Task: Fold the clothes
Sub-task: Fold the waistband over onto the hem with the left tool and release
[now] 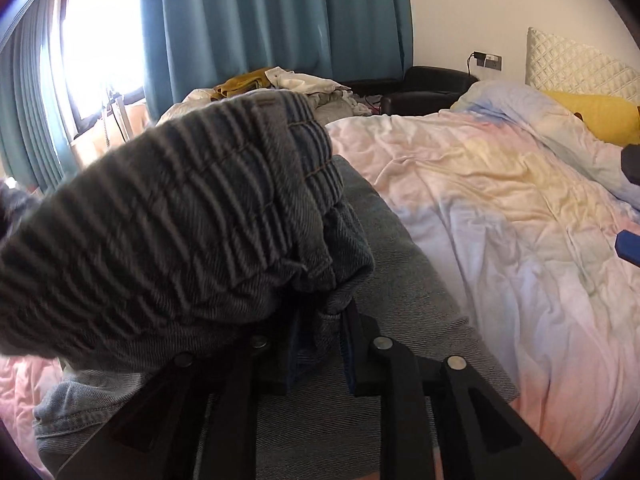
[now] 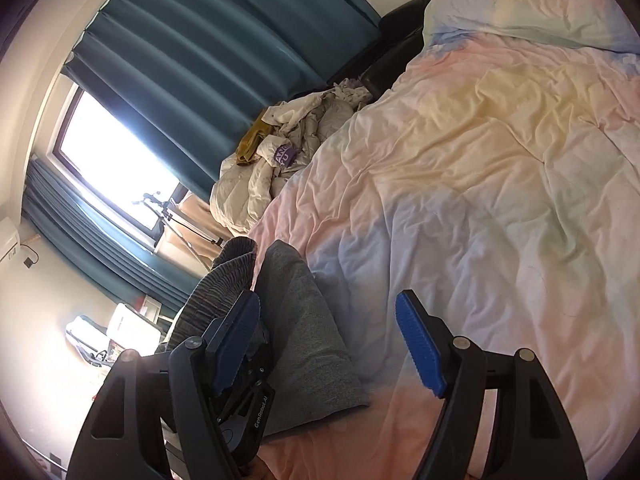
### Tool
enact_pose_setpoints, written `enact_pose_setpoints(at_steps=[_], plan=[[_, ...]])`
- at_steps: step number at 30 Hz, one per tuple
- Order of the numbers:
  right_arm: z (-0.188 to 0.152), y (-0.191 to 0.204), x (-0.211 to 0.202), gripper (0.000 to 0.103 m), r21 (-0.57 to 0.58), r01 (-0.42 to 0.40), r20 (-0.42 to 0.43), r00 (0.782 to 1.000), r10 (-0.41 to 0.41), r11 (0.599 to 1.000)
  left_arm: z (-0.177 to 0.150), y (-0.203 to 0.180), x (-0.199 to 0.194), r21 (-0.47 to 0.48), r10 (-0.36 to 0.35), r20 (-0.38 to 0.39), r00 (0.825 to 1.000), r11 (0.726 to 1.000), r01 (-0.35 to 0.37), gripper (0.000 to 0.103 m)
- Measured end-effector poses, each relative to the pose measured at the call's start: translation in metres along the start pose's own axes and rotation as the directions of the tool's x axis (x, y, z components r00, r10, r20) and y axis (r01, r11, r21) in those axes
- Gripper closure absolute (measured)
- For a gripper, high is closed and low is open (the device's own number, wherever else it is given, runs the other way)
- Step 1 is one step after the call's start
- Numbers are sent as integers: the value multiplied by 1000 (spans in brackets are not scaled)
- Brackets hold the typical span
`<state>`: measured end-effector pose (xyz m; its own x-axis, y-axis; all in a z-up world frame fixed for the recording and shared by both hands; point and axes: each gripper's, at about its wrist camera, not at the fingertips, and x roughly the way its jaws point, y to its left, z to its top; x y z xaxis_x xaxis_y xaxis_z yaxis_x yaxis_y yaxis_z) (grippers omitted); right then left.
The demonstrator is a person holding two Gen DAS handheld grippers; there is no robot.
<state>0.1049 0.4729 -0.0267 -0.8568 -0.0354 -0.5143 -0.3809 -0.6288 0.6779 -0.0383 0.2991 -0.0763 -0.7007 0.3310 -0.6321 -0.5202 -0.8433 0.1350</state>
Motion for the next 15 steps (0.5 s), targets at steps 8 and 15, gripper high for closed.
enact_pose_setpoints(at_steps=[8, 15], plan=[[-2, 2, 6, 31, 1, -37, -25, 999, 37, 999, 0, 4, -25, -19, -82, -5, 997, 996, 82, 79], [-4, 3, 9, 31, 53, -133, -56, 989, 136, 990, -7, 18, -72, 7, -137, -8, 991, 991, 137, 78]])
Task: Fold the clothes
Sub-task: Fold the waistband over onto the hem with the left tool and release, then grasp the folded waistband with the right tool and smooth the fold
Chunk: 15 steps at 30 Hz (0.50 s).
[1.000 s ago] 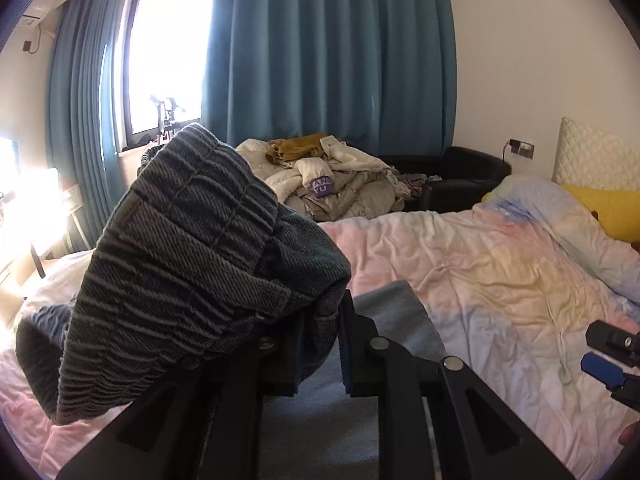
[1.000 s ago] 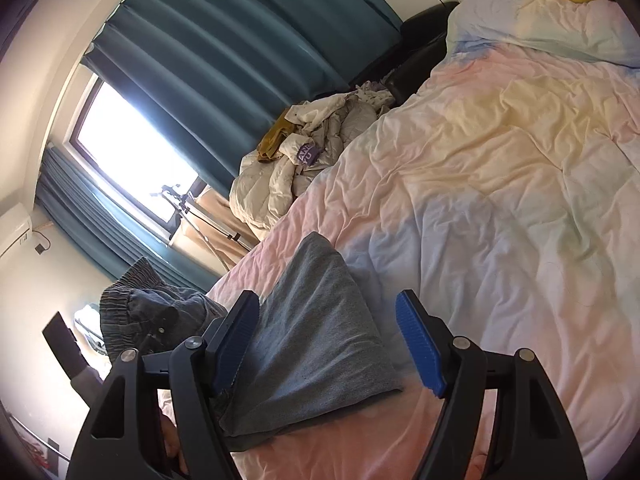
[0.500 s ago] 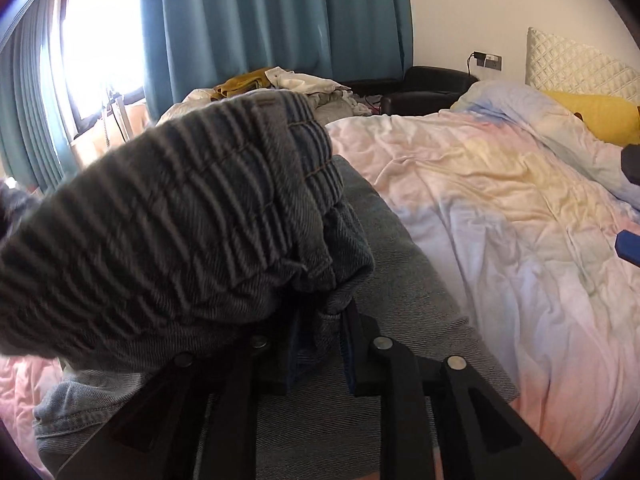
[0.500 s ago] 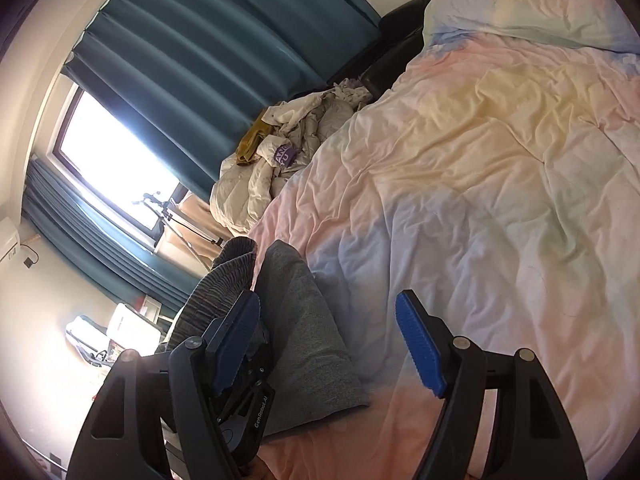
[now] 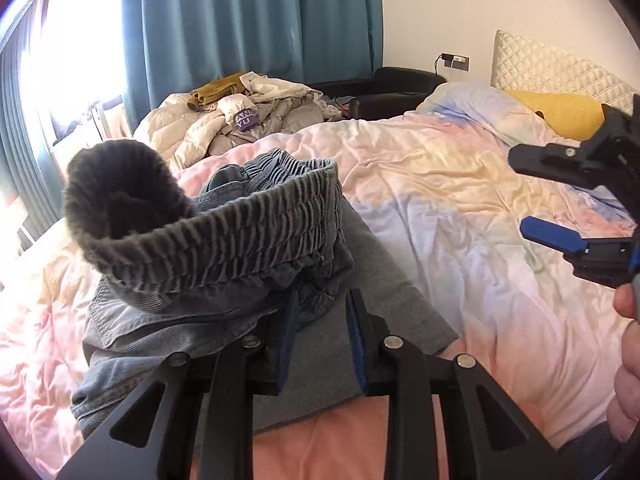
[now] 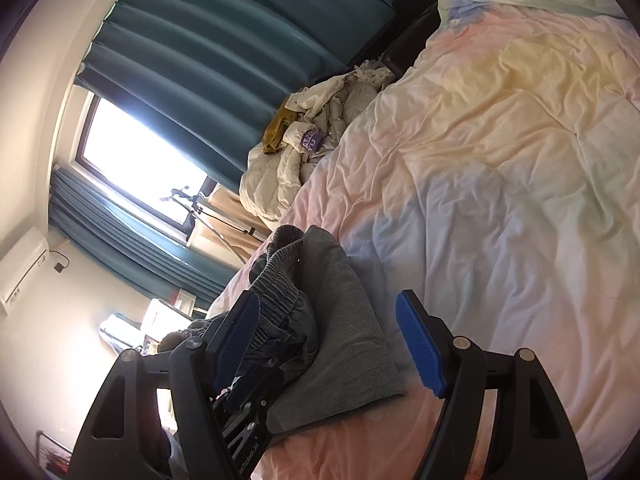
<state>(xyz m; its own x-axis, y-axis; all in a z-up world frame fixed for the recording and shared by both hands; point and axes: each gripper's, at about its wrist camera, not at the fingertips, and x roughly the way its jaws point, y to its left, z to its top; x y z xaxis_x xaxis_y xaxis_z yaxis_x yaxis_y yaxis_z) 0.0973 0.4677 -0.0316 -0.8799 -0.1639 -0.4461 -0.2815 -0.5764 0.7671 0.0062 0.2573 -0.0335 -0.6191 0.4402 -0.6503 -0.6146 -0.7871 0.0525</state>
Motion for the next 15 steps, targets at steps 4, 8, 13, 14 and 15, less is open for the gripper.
enact_pose_setpoints(at_steps=[4, 8, 13, 14, 15], plan=[[-3, 9, 8, 31, -27, -6, -37, 999, 5, 1000, -3, 25, -31, -47, -18, -6, 1000, 999, 18, 78], [-16, 36, 24, 31, -133, -79, -143, 988, 60, 988, -8, 53, -50, -116, -21, -15, 1000, 993, 19, 78], [-50, 94, 40, 31, -365, -223, -245, 960, 138, 904, -18, 90, -61, -156, 32, 0, 999, 987, -32, 78], [-57, 105, 42, 31, -399, -263, -259, 951, 167, 878, -22, 96, -63, -163, 37, 14, 999, 986, -35, 78], [-62, 116, 42, 31, -441, -285, -257, 949, 184, 851, -25, 101, -64, -171, 38, 33, 999, 985, -32, 78]])
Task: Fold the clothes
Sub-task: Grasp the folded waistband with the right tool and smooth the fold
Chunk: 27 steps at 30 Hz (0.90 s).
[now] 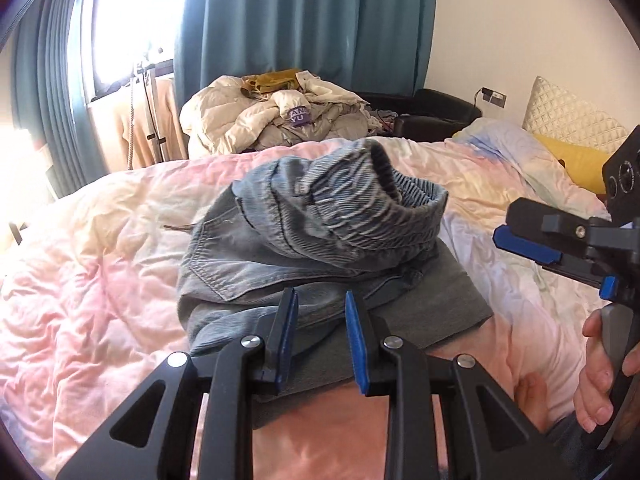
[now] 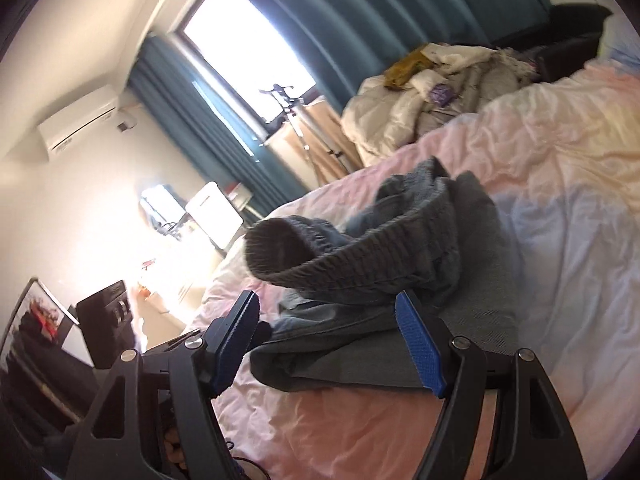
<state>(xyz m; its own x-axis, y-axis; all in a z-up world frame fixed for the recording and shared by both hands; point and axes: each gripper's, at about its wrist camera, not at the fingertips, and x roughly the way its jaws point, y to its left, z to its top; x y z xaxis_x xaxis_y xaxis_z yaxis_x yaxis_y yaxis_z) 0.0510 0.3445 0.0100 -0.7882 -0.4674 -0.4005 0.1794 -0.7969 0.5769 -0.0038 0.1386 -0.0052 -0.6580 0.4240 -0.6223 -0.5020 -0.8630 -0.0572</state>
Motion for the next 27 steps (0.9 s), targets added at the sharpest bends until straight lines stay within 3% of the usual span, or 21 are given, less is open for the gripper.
enact_pose_setpoints(at_steps=[3, 6, 8, 9, 10, 11, 12, 17, 22, 27], plan=[[2, 34, 14, 31, -189, 11, 39, 999, -4, 982, -4, 16, -2, -26, -5, 35, 999, 1000, 6, 78], [2, 61, 41, 31, -342, 16, -8, 1000, -20, 940, -7, 30, 2, -55, -18, 44, 999, 998, 20, 78], [1, 70, 61, 34, -426, 58, -29, 997, -78, 903, -8, 41, 8, -79, -19, 46, 999, 997, 23, 78], [1, 72, 69, 36, -453, 81, -28, 994, -106, 888, -9, 46, 11, -96, -22, 44, 999, 995, 27, 78], [3, 71, 75, 49, -453, 90, -31, 993, -117, 887, -9, 52, 14, -118, -30, 39, 999, 992, 35, 78], [6, 68, 80, 63, -449, 97, -33, 992, -125, 888, -10, 58, 18, -144, -44, 32, 999, 988, 48, 78], [10, 63, 83, 69, -428, 96, -32, 992, -121, 899, -10, 64, 22, -177, -66, 21, 998, 982, 68, 78], [46, 42, 82, 90, -305, 110, 52, 994, -99, 946, -12, 83, 36, -280, -126, 4, 992, 952, 122, 78], [91, -1, 93, 90, -189, 212, 98, 976, -196, 959, -14, 90, 43, -317, -154, -20, 988, 938, 140, 78], [107, -86, 115, 87, 31, 299, 39, 953, -300, 954, -12, 87, 45, -292, -162, 6, 987, 943, 156, 74]])
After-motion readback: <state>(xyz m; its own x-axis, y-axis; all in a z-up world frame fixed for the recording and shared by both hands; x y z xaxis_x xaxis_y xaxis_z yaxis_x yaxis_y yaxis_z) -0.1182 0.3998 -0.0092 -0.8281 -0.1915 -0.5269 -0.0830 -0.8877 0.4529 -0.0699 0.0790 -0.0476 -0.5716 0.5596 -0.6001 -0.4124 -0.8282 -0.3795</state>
